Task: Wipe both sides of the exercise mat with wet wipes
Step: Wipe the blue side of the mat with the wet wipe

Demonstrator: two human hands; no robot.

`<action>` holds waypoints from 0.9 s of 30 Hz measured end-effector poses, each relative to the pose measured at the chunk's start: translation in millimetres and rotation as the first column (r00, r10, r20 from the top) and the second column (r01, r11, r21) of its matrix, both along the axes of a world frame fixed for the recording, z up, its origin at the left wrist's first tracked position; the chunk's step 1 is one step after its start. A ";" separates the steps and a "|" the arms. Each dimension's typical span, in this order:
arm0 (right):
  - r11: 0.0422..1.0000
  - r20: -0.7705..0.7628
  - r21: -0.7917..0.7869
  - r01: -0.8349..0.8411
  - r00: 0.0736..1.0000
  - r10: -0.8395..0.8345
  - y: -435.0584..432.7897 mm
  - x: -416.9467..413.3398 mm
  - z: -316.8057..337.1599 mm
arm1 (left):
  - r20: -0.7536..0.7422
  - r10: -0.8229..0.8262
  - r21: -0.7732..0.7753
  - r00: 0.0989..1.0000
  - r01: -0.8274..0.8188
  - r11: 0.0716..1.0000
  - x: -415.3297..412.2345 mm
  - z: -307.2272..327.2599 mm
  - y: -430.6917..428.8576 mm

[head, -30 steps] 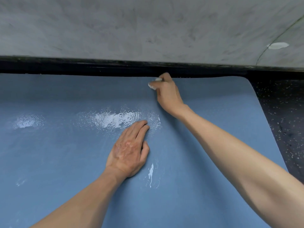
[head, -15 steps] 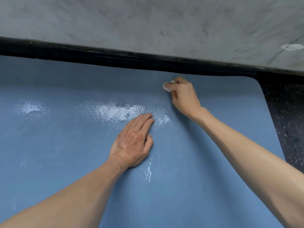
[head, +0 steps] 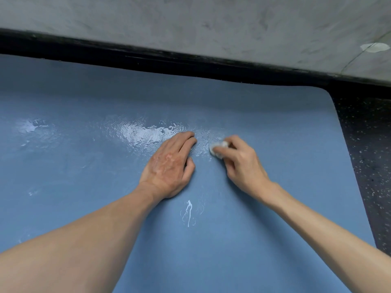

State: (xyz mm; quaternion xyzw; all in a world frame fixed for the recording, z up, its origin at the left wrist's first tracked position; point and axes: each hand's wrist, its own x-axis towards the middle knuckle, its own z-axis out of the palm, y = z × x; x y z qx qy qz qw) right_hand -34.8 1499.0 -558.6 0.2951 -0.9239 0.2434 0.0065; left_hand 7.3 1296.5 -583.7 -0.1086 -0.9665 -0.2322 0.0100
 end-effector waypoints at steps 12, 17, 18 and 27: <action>0.999 0.014 -0.019 0.046 0.999 -0.046 8.3 45.3 3.6 | -0.058 -0.010 0.009 0.998 0.011 1.000 0.0 -1.9 2.0; 0.994 0.095 0.000 -0.111 0.989 0.111 29.1 84.3 12.7 | -0.069 -0.005 0.001 0.998 0.005 1.000 3.0 -1.7 3.0; 0.997 0.079 0.009 -0.076 0.994 0.075 28.5 74.0 11.9 | -0.065 -0.009 0.002 0.998 0.009 1.000 3.4 -1.3 3.4; 0.999 0.083 -0.050 -0.009 0.996 0.013 35.8 152.9 7.9 | -0.110 0.006 0.009 0.994 -0.005 1.000 12.8 -0.1 4.7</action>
